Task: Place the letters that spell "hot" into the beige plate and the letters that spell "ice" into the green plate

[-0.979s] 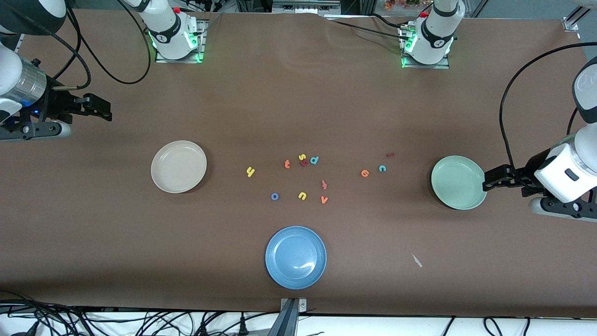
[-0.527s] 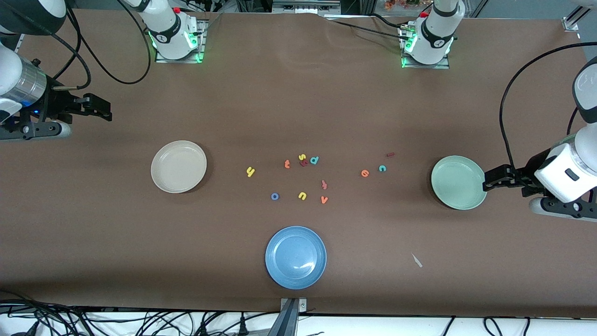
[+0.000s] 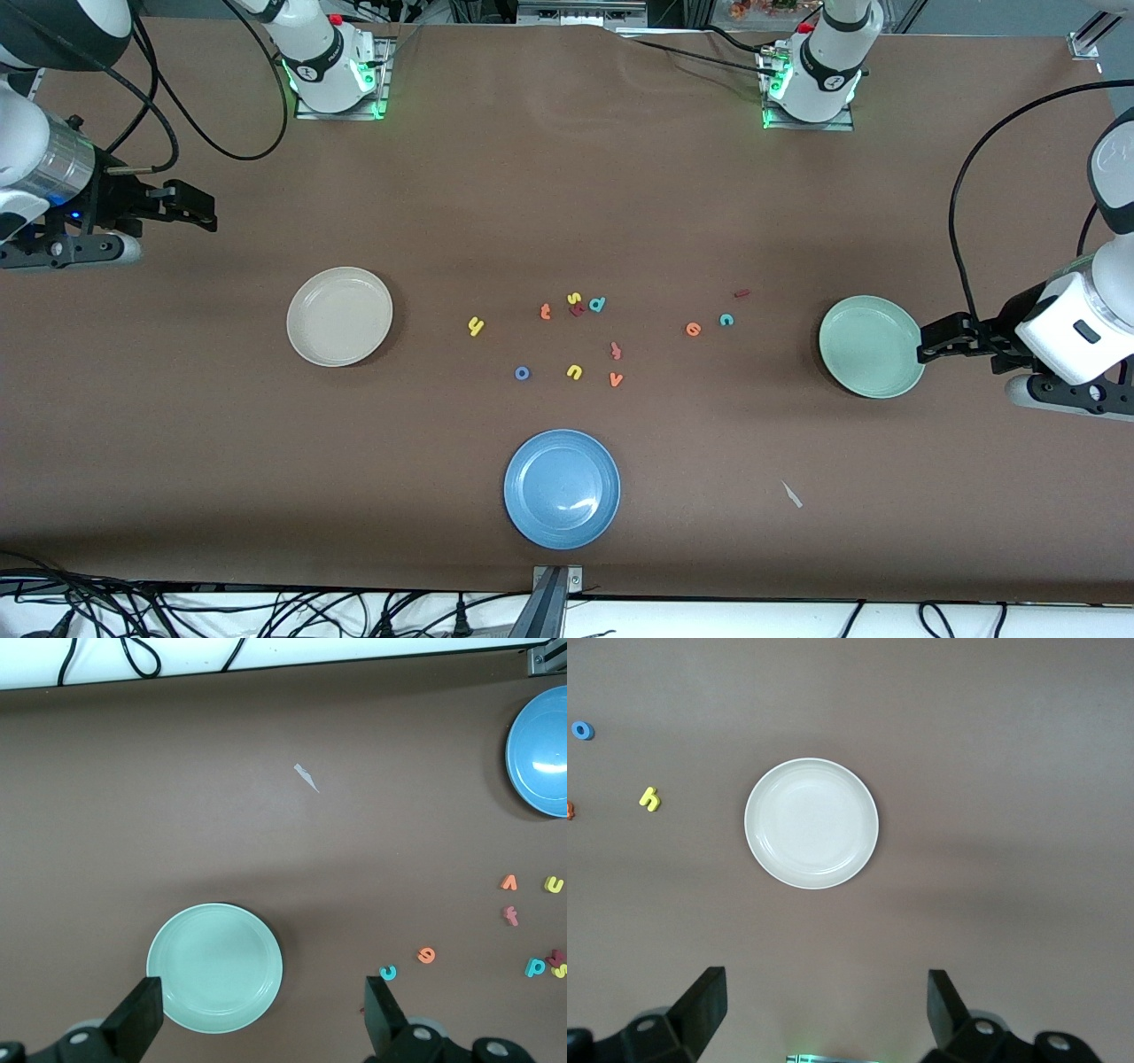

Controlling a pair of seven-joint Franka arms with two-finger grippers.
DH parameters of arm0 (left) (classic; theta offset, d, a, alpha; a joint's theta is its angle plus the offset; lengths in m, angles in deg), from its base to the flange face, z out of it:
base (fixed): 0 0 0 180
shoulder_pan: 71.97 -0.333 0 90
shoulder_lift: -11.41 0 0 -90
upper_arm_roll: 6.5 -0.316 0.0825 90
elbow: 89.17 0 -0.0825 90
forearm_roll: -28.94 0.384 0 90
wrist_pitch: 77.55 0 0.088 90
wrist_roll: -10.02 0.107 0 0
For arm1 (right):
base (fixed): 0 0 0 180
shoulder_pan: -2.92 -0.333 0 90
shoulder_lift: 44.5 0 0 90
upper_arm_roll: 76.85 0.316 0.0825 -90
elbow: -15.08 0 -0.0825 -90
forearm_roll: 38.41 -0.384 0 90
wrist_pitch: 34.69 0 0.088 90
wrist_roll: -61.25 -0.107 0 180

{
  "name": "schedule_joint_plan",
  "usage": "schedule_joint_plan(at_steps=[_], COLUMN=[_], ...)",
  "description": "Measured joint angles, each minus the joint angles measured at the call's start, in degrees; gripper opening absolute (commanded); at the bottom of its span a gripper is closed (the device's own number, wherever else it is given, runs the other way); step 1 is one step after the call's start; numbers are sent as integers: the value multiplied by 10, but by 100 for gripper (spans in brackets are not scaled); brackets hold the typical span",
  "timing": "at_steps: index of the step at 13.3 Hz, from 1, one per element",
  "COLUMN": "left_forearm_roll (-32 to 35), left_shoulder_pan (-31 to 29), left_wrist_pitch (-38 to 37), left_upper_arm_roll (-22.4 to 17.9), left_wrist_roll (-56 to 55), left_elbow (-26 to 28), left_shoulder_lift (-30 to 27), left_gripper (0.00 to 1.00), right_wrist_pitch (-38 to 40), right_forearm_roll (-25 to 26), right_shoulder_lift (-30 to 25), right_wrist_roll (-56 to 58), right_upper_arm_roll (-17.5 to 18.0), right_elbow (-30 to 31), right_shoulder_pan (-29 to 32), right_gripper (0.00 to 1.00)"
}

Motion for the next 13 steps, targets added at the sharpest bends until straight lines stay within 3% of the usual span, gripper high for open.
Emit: schedule_joint_plan(at_steps=[7, 13], left_forearm_roll=[0, 0], left_shoulder_pan=[1, 0], left_wrist_pitch=[0, 0], left_upper_arm_roll=[0, 0], left_wrist_roll=[0, 0], left_elbow=[0, -1], left_shoulder_lift=[0, 0], left_gripper=[100, 100], right_wrist_pitch=[-64, -181], right_forearm_roll=[-14, -30], right_shoulder_lift=[46, 210], right_wrist_roll=[-24, -118], right_upper_arm_roll=[2, 4], right_elbow=[0, -85], right_shoulder_pan=[-65, -136], right_gripper=[99, 99])
